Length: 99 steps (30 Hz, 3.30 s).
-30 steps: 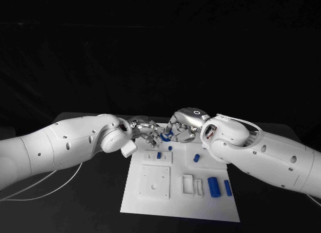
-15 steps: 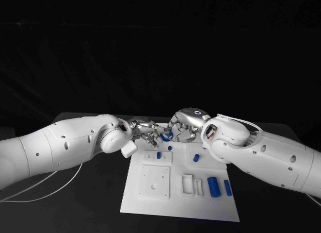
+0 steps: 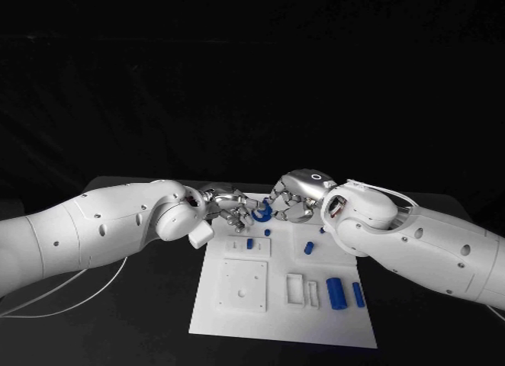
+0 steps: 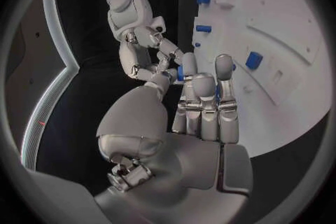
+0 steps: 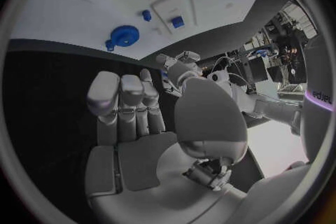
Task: Assemble the parts on the task board
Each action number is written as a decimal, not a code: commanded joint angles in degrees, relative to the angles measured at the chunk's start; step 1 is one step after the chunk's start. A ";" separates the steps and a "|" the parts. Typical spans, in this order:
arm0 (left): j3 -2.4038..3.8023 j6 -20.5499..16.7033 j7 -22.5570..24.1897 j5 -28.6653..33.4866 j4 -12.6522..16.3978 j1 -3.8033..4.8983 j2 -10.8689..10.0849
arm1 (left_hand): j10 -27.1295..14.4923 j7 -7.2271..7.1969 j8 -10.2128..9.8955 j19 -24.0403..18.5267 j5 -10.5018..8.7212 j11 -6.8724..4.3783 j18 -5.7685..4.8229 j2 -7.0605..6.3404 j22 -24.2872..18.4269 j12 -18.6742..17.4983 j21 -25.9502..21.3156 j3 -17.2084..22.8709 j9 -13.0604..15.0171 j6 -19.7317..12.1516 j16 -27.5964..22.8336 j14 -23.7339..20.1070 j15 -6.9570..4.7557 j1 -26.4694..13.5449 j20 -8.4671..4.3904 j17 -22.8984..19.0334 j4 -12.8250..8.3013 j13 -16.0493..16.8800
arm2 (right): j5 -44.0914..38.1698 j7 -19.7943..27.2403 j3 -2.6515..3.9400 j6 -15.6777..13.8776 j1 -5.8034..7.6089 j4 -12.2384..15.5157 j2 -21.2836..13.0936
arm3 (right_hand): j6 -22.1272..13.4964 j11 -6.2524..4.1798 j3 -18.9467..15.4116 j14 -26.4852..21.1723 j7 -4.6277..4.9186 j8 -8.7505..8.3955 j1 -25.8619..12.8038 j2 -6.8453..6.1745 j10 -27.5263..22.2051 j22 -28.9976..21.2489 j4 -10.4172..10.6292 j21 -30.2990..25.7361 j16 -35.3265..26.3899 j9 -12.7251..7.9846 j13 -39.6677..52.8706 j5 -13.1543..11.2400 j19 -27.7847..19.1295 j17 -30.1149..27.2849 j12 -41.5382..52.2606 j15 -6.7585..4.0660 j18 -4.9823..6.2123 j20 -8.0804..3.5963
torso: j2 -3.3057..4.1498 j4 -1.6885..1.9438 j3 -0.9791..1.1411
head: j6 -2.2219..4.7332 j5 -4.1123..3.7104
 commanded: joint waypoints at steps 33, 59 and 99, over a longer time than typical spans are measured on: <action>-0.90 -15.13 -22.42 -29.54 12.92 -0.78 -7.37 | 2.80 -4.12 0.32 1.64 6.99 -1.33 -0.95 -2.01 1.17 6.40 2.54 2.21 -3.35 7.33 1.83 4.12 -1.24 -0.30 -1.20 5.90 -3.75 0.26 | 47.10 14.12 6.87 -13.84 0.23 -12.65 -4.20 | -3.69 2.15 -7.82 -14.59 1.56 -0.13 1.71 2.47 -10.91 -11.62 0.44 -44.21 -19.16 -0.08 -28.35 7.96 -8.25 -17.76 -25.38 3.59 2.14 3.33 | -0.70 -0.08 -0.04 | -1.96 1.13; -2.16 -16.14 -26.24 -37.17 11.69 -1.19 -4.04 | 2.88 -4.60 0.36 1.51 8.55 -1.44 -0.83 -1.99 1.21 10.05 4.11 2.34 -1.04 8.83 4.59 4.65 -1.26 -2.23 -1.17 11.72 -6.03 0.75 | 73.60 21.60 7.20 -7.55 1.18 -18.51 -1.82 | -7.04 8.99 -11.31 -21.97 3.50 -0.15 2.09 7.05 -9.64 -71.11 -3.13 -51.71 -52.12 -0.13 -62.28 8.11 -23.74 -60.25 -62.77 12.53 5.49 15.31 | -0.81 -0.06 0.07 | -3.83 1.47; -2.14 -10.50 -27.25 -39.85 10.68 -1.71 -2.45 | 2.88 -4.59 0.34 0.99 9.98 -1.44 -0.79 -2.09 1.17 10.41 5.02 2.70 -0.19 8.77 4.71 4.70 -1.20 -2.41 -1.12 12.48 -6.33 0.57 | 73.08 21.16 7.20 -4.97 1.19 -18.78 -1.47 | -7.56 9.19 -12.60 -22.34 3.69 -0.18 2.30 7.77 -10.12 -71.13 -3.44 -51.80 -52.16 -0.15 -62.28 7.20 -24.10 -60.27 -62.79 12.94 4.97 15.03 | -0.82 0.02 0.03 | -4.22 1.21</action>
